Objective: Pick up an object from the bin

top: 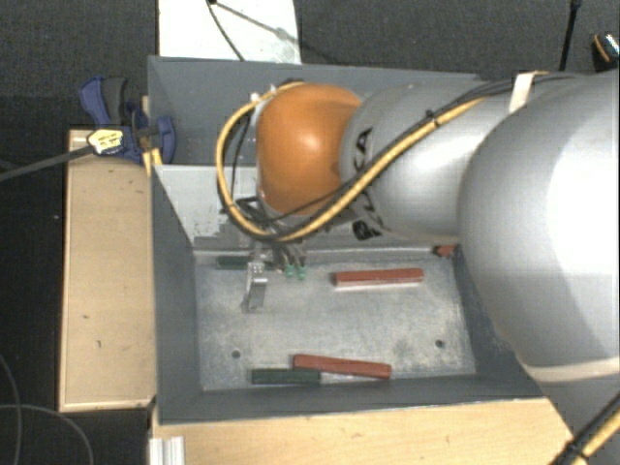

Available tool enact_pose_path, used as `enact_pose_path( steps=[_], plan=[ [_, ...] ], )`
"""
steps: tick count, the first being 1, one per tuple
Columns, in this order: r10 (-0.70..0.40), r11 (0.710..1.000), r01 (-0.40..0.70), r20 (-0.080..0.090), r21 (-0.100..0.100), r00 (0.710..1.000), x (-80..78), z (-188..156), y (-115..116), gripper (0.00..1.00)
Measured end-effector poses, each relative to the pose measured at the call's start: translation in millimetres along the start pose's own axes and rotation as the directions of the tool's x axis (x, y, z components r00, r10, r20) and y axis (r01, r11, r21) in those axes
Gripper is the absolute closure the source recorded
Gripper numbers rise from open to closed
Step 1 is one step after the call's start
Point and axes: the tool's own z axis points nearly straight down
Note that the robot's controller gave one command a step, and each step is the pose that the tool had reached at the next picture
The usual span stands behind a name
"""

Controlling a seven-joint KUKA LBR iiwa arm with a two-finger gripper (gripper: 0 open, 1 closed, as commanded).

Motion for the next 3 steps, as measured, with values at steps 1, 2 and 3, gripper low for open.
enact_pose_path(
  steps=[1,2,3],
  plan=[
    [-0.418,0.908,0.418,-0.003,0.002,0.908,15.4,-28.1,-28.9,0.0],
    [-0.375,0.927,0.375,-0.014,0.001,0.927,81.4,17.0,-82.8,0.0],
    [-0.349,0.937,0.349,-0.002,0.002,0.937,97.2,64.9,-133.7,0.0]
  ],
)
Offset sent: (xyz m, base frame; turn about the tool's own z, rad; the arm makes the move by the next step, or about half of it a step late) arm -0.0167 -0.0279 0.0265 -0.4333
